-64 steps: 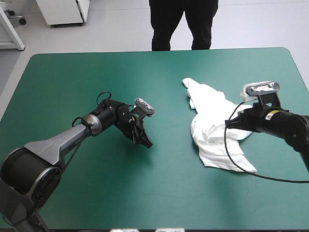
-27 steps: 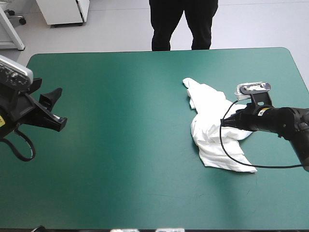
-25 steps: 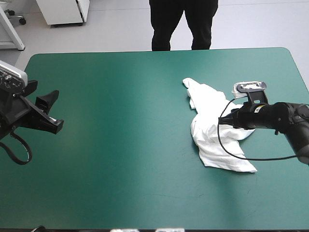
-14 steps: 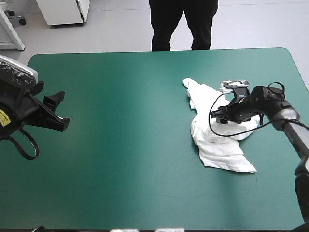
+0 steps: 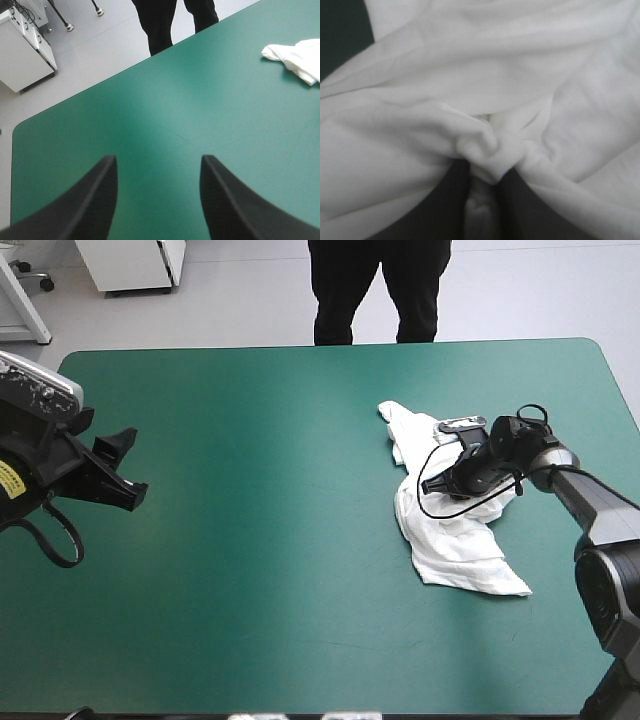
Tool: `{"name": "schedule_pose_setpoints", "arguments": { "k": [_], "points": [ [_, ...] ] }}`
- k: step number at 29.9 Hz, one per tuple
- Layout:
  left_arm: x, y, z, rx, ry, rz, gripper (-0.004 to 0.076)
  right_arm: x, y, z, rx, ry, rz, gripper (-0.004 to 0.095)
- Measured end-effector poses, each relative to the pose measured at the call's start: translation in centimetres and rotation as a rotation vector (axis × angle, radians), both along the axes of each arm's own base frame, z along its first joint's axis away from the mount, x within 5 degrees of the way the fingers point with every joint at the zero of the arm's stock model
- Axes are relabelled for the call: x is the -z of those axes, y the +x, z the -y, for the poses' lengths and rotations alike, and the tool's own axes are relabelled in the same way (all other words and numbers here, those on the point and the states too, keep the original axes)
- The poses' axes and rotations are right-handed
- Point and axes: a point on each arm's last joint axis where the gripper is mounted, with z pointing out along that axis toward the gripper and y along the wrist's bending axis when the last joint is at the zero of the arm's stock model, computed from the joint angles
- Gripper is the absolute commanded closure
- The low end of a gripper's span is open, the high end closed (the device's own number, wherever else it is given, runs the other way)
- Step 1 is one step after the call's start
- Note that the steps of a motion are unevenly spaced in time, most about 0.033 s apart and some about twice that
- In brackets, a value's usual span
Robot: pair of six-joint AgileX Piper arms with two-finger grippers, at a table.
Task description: Fold the cloth
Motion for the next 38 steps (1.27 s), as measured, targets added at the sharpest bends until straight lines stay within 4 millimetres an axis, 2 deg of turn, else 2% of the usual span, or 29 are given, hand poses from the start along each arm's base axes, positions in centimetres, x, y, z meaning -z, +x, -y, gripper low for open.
{"name": "schedule_pose_setpoints", "arguments": {
  "k": [5,13,21,26,30,33,35,36,38],
  "points": [
    [0.1,0.0,0.0,-0.002,0.003,-0.009,0.0349,-0.1,-0.3,-2.9,-0.133,-0.017,0.024,0.0925],
    [0.3,-0.1,-0.1,-0.007,0.01,-0.037,0.0349,-0.7,-2.9,-13.1,-0.399,0.032,0.024,0.0925],
    [0.5,-0.3,-0.2,-0.028,-0.002,-0.071,0.0357,-1.7,-6.0,-21.5,-0.6,0.083,0.027,0.0925],
    [0.5,-0.3,-0.2,-0.033,-0.012,-0.073,0.0357,-1.3,-8.0,-24.5,-0.683,0.091,0.0,0.0925],
    [0.5,-0.3,-0.2,-0.036,-0.016,-0.074,0.0357,-1.3,-9.0,-25.4,-0.716,0.083,0.0,0.0915],
    [0.5,-0.3,-0.2,-0.037,-0.018,-0.075,0.0357,-1.4,-9.0,-25.4,-0.708,0.062,0.001,0.0806],
    [0.5,-0.3,-0.2,-0.038,-0.02,-0.075,0.0357,-1.8,-8.8,-25.3,-0.709,0.033,0.01,0.0674],
    [0.5,-0.3,-0.2,-0.038,-0.02,-0.075,0.0357,-2.1,-8.7,-25.3,-0.706,0.021,0.012,0.0557],
    [0.5,-0.3,-0.2,-0.038,-0.02,-0.075,0.0357,-2.9,-8.3,-25.3,-0.692,0.009,0.028,0.0388]
  ]
}}
